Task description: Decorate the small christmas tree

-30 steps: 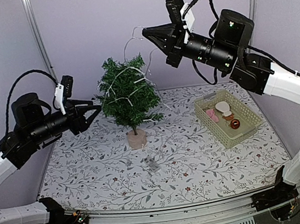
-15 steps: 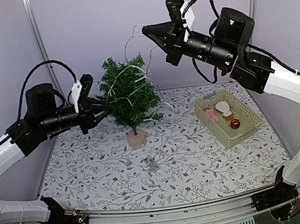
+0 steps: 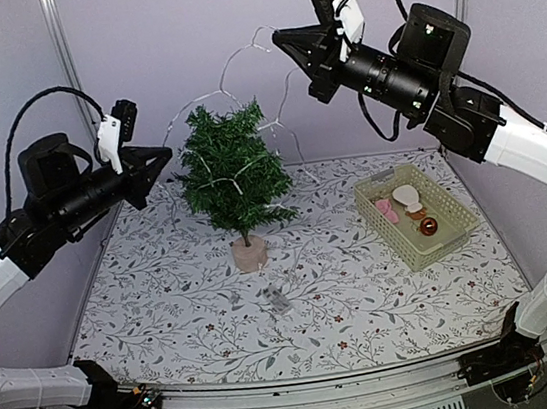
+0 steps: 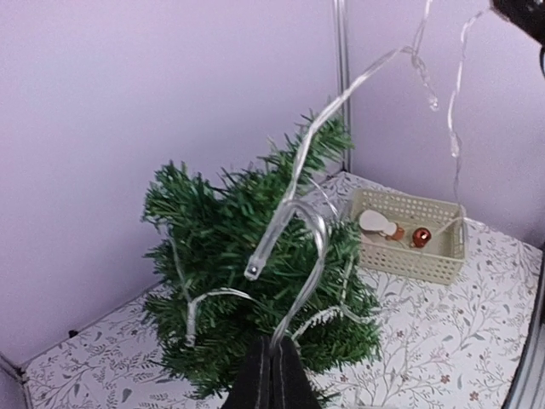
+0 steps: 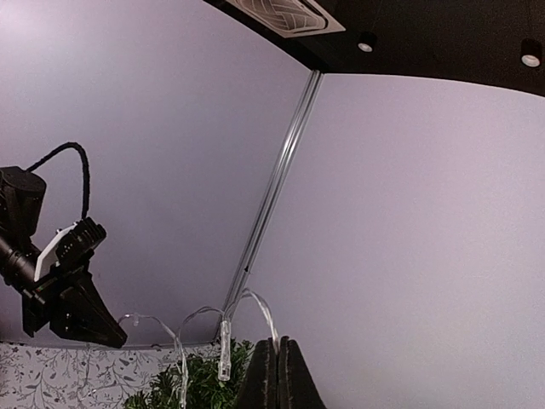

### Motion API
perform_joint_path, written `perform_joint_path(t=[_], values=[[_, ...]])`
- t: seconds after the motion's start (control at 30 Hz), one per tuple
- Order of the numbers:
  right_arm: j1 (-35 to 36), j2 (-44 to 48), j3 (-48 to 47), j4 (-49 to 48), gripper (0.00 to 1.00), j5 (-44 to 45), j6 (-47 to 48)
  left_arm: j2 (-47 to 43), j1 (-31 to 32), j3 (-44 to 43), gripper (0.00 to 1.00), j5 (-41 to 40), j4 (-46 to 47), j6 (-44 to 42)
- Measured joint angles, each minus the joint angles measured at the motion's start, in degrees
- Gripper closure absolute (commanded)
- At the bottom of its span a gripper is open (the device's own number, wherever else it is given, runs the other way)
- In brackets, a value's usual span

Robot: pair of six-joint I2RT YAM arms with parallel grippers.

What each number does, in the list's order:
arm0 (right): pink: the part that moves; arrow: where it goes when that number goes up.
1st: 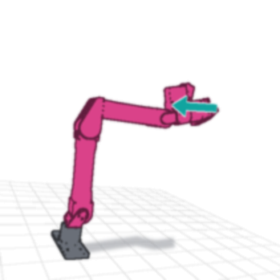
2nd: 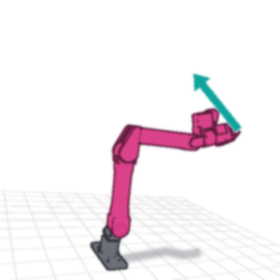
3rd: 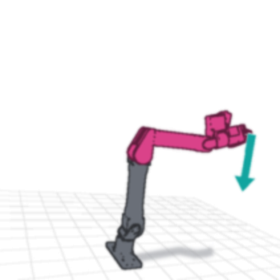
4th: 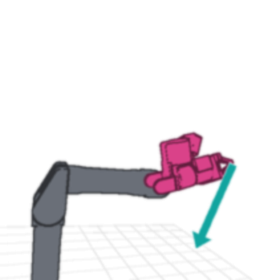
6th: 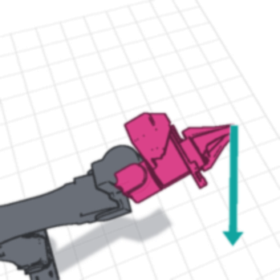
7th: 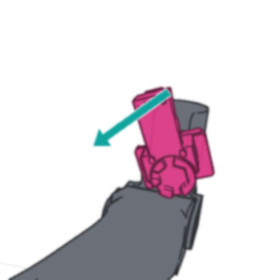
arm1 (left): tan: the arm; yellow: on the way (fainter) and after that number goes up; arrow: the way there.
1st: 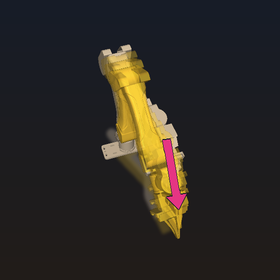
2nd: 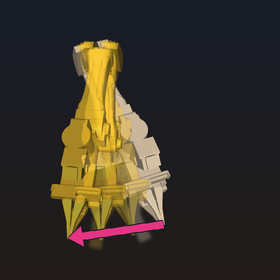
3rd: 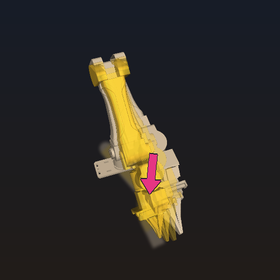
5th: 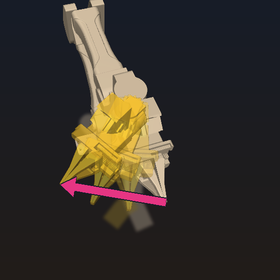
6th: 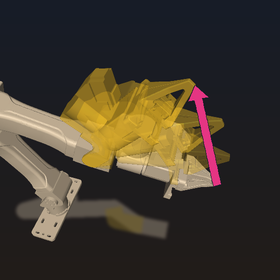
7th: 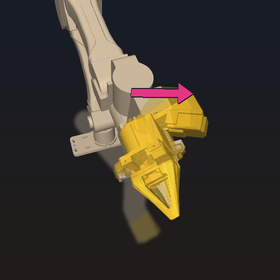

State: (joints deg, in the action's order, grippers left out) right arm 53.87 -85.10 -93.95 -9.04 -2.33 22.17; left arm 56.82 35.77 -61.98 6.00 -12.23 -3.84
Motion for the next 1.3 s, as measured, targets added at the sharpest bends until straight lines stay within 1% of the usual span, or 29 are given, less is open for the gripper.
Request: perform_joint_path(t=[0.13, 0.3, 0.47, 0.57, 0.7, 0.9, 1.07, 1.3], values=[[-0.7, -0.2, -1.9, 0.5, 1.00, 3.2, 0.8, 1.4, -0.6, -4.0, 1.00, -7.8, 1.3, 0.4], [-1.8, -1.7, -4.4, 0.5, 1.00, 6.6, 1.3, 6.0, -1.9, -8.6, 1.00, -15.9, 2.9, -0.2], [-4.1, -4.6, -6.2, 0.7, 1.00, 8.9, 1.5, 11.6, -4.9, -13.0, 1.00, -19.9, 3.9, -1.1], [-6.0, -6.5, -7.1, 1.0, 1.00, 9.4, 1.5, 14.7, -7.1, -15.3, 1.00, -20.8, 4.6, -1.2], [-8.2, -8.8, -8.3, 1.3, 1.00, 9.2, 1.1, 18.4, -10.7, -16.7, 1.00, -20.1, 6.4, -0.6], [-10.6, -11.6, -9.3, 1.3, 1.00, 7.8, -0.2, 23.4, -15.0, -18.8, 1.00, -15.7, 10.7, 1.1], [-12.6, -13.4, -9.6, 1.3, 1.00, 7.5, -1.6, 30.1, -16.3, -24.0, 1.00, -11.4, 14.3, 1.7], [-15.6, -15.0, -9.6, 1.1, 1.00, 6.6, -3.1, 39.8, -16.7, -31.1, 1.00, -4.4, 15.9, 2.0]])
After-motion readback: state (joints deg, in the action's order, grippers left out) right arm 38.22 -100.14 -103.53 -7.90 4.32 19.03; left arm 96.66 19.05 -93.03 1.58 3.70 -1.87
